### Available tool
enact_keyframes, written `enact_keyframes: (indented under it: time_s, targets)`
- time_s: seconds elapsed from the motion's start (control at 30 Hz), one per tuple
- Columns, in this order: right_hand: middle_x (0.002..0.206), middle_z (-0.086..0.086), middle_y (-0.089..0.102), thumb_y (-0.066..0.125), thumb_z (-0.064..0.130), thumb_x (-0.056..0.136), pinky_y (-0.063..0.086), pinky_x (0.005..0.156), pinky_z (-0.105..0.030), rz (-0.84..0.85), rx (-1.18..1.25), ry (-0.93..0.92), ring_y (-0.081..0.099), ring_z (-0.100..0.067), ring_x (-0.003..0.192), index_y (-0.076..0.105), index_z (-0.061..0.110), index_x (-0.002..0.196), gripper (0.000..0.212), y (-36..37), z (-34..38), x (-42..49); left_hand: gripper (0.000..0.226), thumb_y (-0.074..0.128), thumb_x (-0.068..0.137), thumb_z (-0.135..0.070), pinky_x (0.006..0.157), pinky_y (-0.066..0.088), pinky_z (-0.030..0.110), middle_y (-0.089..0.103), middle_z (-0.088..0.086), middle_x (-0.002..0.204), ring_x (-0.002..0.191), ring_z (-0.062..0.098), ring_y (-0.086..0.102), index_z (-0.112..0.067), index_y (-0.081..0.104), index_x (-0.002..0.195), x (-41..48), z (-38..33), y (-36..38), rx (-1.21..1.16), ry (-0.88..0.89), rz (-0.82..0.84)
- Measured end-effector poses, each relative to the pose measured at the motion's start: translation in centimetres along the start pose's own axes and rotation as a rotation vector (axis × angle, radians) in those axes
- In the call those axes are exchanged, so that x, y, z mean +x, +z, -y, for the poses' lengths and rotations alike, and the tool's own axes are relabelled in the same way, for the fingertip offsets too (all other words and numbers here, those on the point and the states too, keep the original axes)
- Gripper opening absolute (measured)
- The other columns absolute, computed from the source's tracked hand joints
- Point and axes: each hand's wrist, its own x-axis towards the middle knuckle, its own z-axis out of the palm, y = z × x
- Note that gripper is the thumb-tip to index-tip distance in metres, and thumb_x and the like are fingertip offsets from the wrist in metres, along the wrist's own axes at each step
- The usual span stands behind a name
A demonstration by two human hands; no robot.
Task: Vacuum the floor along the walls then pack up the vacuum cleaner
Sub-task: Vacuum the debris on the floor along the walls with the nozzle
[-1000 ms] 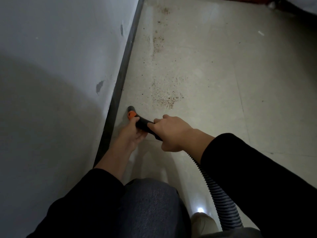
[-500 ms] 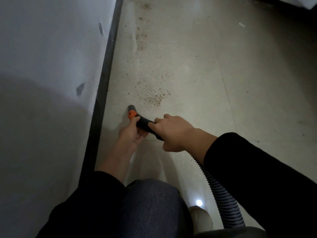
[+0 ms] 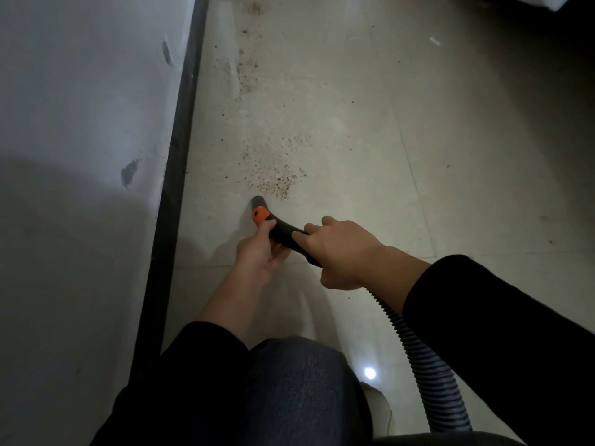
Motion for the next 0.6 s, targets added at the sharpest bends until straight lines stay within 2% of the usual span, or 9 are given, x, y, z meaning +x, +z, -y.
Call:
enact_keyframes:
  time_s: [0.1, 0.2, 0.47, 0.6]
  targets:
    - [0.098, -0.003, 0.047, 0.054, 0.013, 0.083, 0.017, 0.047, -0.027, 0.006, 0.003, 0.018, 0.034, -0.021, 0.080, 0.045, 0.014, 0.125, 0.043, 0.1, -0.6, -0.4, 0.034, 0.060, 0.095, -0.022, 0.056, 0.056, 0.027, 0.069, 0.018, 0.107, 0.092, 0.023, 0.069, 0.001, 0.058, 0.119, 0.1, 0.2, 0.8, 0.012, -0.004, 0.007]
    - [0.103, -0.004, 0.051, 0.054, 0.014, 0.083, 0.016, 0.047, -0.027, 0.006, 0.000, 0.033, 0.034, -0.021, 0.080, 0.044, 0.015, 0.127, 0.044, 0.3, -1.2, -0.8, 0.032, 0.060, 0.095, -0.021, 0.052, 0.057, 0.026, 0.068, 0.020, 0.107, 0.090, 0.023, 0.069, 0.001, 0.057, 0.118, 0.0, 0.2, 1.7, 0.030, -0.015, 0.014]
    - [0.103, -0.004, 0.052, 0.055, 0.013, 0.082, 0.018, 0.048, -0.026, 0.028, 0.011, 0.061, 0.035, -0.021, 0.080, 0.045, 0.015, 0.125, 0.044, 0.5, -3.0, -1.6, 0.031, 0.061, 0.094, -0.021, 0.055, 0.058, 0.027, 0.069, 0.019, 0.106, 0.091, 0.024, 0.069, 0.002, 0.058, 0.114, 0.1, 0.6, 3.7, 0.067, -0.055, 0.045]
    - [0.102, -0.003, 0.051, 0.054, 0.013, 0.082, 0.018, 0.048, -0.026, 0.031, 0.011, 0.066, 0.036, -0.021, 0.080, 0.046, 0.015, 0.123, 0.042, 0.5, -4.0, -2.0, 0.026, 0.061, 0.094, -0.021, 0.063, 0.058, 0.029, 0.069, 0.019, 0.106, 0.093, 0.024, 0.070, 0.000, 0.059, 0.110, 0.2, 0.9, 4.7, 0.099, -0.046, 0.050]
